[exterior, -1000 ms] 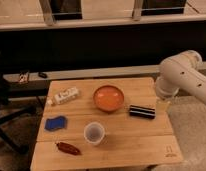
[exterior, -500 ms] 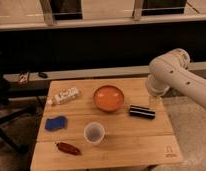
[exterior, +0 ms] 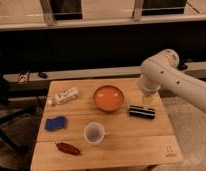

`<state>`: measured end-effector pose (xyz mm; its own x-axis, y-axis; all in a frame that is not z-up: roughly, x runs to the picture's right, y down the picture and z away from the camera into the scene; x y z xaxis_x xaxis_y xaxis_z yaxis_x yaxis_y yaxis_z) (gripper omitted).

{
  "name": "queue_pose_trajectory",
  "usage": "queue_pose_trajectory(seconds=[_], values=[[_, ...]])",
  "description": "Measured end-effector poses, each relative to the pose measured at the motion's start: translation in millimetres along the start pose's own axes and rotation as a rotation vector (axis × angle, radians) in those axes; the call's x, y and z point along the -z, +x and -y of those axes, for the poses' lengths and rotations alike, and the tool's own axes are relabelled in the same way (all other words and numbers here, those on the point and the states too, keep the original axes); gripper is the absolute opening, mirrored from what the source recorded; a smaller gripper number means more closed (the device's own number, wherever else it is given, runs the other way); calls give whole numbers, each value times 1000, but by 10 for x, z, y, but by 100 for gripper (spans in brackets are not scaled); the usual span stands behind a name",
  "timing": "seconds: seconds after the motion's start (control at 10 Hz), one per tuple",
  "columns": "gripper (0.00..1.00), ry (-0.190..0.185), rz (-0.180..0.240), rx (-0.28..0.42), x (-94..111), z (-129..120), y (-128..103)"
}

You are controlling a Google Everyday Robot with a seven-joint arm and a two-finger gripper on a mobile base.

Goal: Pick up the ceramic bowl

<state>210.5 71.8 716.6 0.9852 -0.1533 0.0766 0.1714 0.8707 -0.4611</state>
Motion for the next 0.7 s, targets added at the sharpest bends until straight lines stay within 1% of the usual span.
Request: queue_pose_trajectory(seconds=[0.2, 0.3, 0.7], values=[[80, 10, 11, 24, -73, 54, -102], [80, 21, 14, 34, -104, 72, -97], [80, 47, 40, 65, -289, 157, -237]])
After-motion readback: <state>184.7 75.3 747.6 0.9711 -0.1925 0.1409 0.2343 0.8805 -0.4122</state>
